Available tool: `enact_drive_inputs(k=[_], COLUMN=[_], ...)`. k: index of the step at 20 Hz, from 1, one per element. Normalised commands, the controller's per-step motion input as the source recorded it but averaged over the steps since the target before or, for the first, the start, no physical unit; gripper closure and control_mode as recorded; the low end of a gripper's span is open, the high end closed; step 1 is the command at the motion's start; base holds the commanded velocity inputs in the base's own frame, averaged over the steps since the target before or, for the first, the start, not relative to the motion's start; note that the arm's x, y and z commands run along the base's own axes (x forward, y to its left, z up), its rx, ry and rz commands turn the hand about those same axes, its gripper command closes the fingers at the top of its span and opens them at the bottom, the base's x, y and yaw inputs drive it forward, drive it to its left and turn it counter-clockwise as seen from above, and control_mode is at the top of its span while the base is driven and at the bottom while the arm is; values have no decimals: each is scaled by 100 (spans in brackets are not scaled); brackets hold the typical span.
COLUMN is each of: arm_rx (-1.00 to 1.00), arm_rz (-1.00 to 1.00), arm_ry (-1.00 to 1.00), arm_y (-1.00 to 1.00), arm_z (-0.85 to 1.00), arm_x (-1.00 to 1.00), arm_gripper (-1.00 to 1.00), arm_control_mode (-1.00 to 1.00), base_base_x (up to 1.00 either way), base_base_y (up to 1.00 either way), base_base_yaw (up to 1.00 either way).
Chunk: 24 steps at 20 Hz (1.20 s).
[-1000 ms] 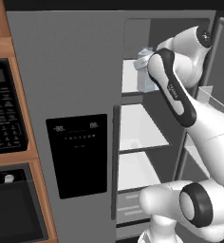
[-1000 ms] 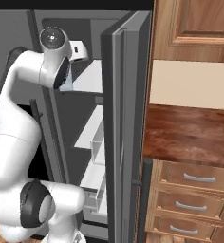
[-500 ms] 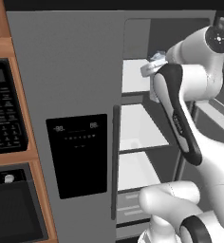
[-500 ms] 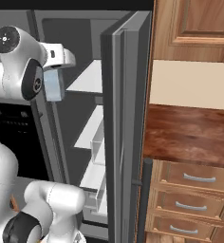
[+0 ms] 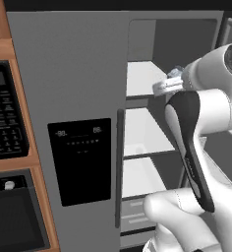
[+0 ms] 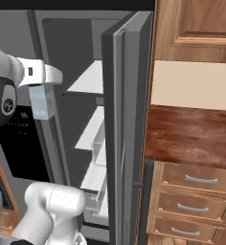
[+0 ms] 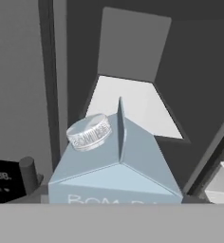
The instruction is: Take out the milk from the fridge and place it on the tray on the counter. Then take the sugar cube near the tray and place it in the tray.
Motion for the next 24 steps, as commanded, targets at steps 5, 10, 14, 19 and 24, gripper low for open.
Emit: enact_drive_inputs(k=[5,10,14,19,24], arm_rx=[0,0,0,0,0], arm_rz=[0,0,0,0,0], arm_ry=[-2,-3,0,0,0], arm_y=[0,0,0,0,0], arm_z=[-31,-24,-12,0,0], arm_x=[-33,1,3,0,0], arm_gripper=[100,100,100,100,100], arm_control_mode=[-100,-100,100,100,100], base_base_x=[0,0,-8,-95,-100], base_base_y=[0,0,0,0,0], base_base_yaw=[0,0,0,0,0])
